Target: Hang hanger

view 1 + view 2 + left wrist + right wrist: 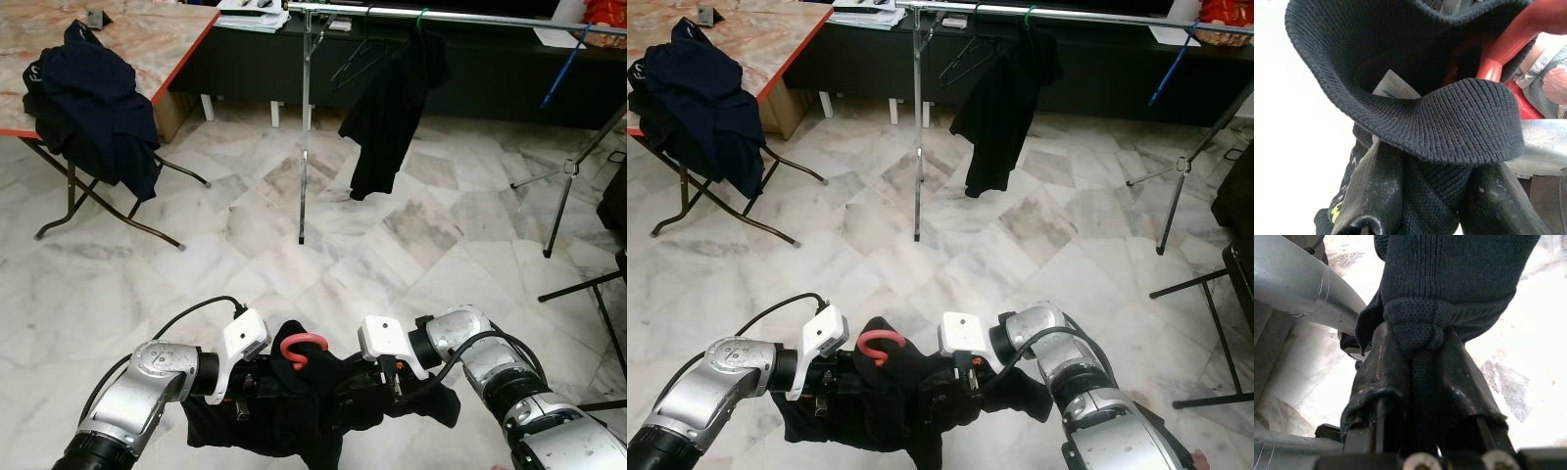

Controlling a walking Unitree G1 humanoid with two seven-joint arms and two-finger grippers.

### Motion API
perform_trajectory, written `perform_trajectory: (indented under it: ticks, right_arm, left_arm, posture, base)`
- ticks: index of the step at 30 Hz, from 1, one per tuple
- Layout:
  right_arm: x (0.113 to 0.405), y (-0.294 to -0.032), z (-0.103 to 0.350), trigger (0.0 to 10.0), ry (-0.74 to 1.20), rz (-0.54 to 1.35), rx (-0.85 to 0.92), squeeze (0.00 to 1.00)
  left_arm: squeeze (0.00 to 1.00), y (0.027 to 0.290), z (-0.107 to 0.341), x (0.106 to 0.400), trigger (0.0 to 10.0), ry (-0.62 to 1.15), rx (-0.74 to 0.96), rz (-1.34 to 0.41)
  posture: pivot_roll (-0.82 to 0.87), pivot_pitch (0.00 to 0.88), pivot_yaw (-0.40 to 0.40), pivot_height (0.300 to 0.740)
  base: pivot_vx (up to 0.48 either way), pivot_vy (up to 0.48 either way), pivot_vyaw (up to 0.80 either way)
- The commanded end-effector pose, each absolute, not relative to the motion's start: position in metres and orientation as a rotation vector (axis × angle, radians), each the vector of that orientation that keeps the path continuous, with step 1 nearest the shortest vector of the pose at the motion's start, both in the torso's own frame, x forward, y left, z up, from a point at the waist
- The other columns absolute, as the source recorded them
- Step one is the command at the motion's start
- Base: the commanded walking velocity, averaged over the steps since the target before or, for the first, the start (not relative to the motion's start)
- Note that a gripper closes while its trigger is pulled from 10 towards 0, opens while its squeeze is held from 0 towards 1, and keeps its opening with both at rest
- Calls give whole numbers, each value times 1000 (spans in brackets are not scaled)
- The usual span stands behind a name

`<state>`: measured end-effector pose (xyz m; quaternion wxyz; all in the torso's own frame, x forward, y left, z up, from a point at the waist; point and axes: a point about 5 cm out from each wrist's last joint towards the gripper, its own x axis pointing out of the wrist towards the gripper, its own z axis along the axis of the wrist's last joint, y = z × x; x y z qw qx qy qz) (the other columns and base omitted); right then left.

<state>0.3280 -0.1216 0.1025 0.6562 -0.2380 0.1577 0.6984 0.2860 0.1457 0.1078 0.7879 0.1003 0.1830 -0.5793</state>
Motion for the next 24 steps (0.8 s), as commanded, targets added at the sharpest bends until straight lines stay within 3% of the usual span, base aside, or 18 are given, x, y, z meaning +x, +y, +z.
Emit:
perform_trajectory:
  ticks: [1, 19, 20, 21, 22, 23, 24]
  right_arm:
    - [336, -112, 122, 0, 235, 1586, -561, 0]
    - [336, -112, 120, 0, 245, 1569, -575, 0]
    - [336, -112, 119, 824, 252, 1568, -581, 0]
    - [336, -113, 119, 824, 256, 1568, -585, 0]
    - [336, -113, 118, 7098, 260, 1567, -591, 0]
    - [336, -113, 118, 10000, 264, 1564, -591, 0]
    - [336, -113, 118, 10000, 266, 1563, -590, 0]
  left_arm:
    - [0, 139, 101, 281, 0, 420, 206, -1292]
    - [0, 136, 108, 280, 0, 401, 193, -1303]
    - [0, 136, 108, 280, 0, 401, 193, -1302]
    - [0, 136, 108, 280, 0, 401, 193, -1302]
    - [0, 136, 108, 280, 0, 401, 193, -1301]
    - [0, 136, 108, 280, 0, 402, 192, -1301]
    - [0, 136, 108, 280, 0, 402, 192, -1300]
  posture:
    - [61, 174, -42, 740]
    - [61, 193, -43, 740]
    - [61, 193, -43, 740]
    - [61, 193, -43, 740]
    - [62, 193, -43, 740]
    - [62, 193, -43, 740]
    - [62, 193, -43, 740]
  base:
    - [0, 0, 0]
    - [0, 0, 0]
    - [0, 0, 0]
    - [0, 0, 0]
    - [0, 0, 0]
    - [0, 0, 0]
    - [0, 0, 0]
